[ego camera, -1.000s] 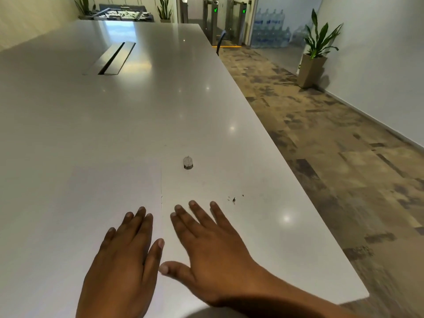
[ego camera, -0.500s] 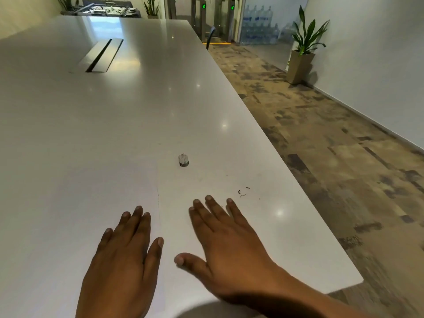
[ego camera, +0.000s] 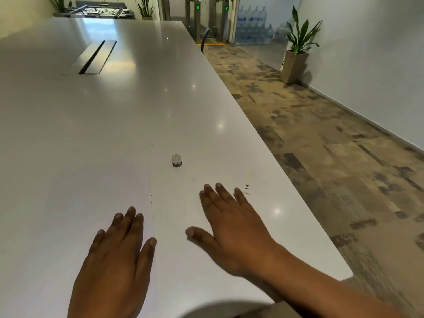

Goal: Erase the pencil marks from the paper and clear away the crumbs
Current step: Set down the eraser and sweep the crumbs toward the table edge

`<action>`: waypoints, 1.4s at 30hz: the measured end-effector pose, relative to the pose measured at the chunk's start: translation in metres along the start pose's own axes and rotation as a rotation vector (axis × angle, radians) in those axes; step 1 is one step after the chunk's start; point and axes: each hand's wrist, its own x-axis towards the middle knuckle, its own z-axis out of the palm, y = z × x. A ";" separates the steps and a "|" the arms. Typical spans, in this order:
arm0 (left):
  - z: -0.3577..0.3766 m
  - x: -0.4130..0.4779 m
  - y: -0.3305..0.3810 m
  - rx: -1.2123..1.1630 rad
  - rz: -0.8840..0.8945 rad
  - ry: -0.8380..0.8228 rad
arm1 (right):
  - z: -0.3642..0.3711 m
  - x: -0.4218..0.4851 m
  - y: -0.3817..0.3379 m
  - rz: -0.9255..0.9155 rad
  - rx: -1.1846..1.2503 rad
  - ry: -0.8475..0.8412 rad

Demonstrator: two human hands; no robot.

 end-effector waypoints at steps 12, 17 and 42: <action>-0.014 0.002 0.005 0.043 0.002 -0.045 | -0.012 -0.039 0.040 0.059 0.005 -0.012; -0.031 0.018 0.026 0.131 0.190 0.043 | -0.012 -0.044 0.041 -0.057 -0.005 -0.095; 0.027 0.034 0.131 -0.058 0.206 -0.073 | -0.021 -0.051 0.100 0.006 0.117 0.130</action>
